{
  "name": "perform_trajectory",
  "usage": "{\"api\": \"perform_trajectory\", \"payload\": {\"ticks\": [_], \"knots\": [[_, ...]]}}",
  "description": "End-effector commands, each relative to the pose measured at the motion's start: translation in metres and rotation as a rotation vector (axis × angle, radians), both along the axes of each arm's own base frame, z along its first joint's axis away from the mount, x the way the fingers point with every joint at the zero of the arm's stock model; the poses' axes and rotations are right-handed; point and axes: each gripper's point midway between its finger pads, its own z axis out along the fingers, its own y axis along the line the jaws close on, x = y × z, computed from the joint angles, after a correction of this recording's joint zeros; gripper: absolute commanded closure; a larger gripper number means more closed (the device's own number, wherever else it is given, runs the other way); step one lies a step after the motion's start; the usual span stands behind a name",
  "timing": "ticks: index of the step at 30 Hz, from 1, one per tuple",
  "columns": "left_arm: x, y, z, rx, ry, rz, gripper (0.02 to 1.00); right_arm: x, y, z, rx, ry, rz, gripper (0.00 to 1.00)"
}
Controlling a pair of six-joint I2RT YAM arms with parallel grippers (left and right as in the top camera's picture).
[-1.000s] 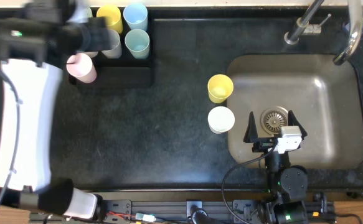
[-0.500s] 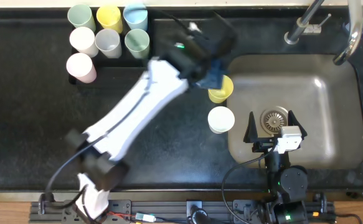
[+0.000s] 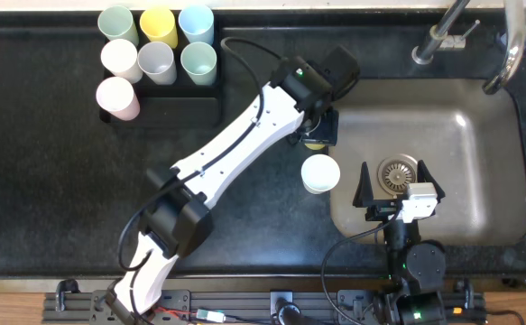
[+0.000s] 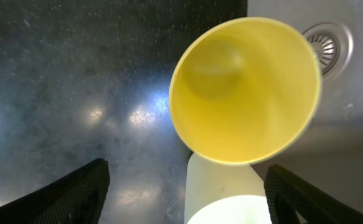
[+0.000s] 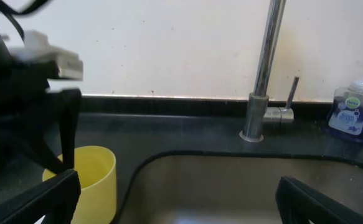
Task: Store Cups
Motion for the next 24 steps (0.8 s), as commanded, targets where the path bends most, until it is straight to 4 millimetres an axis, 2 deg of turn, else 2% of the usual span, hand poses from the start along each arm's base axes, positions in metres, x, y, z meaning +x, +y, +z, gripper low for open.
{"api": "perform_trajectory", "payload": {"ticks": [1, 5, 8, 13, 16, 22, 24], "knots": [[0.004, -0.004, -0.014, 0.006, 0.014, 0.024, 0.215, 0.0, -0.002, -0.003, 0.0, -0.002, -0.011, 0.003], [0.008, -0.003, -0.025, 0.021, 0.022, 0.033, 0.257, 0.0, -0.002, -0.003, 0.0, -0.002, -0.011, 0.003], [0.01, -0.004, -0.032, 0.028, 0.024, 0.032, 0.327, 0.0, -0.002, -0.003, 0.0, -0.002, -0.011, 0.003], [0.016, -0.004, -0.032, 0.032, -0.005, 0.036, 0.421, 0.0, -0.002, -0.003, 0.0, -0.002, -0.011, 0.003], [0.018, -0.002, -0.032, 0.039, -0.013, 0.04, 0.579, 0.0, -0.002, -0.003, 0.0, -0.002, -0.011, 0.003], [0.024, 0.005, -0.032, 0.039, -0.012, 0.059, 0.818, 0.0, -0.002, -0.003, 0.0, -0.002, -0.011, 0.005], [0.027, 0.007, -0.029, 0.037, -0.019, 0.048, 0.982, 0.0, -0.002, -0.003, 0.0, -0.002, -0.011, 0.005]]}}
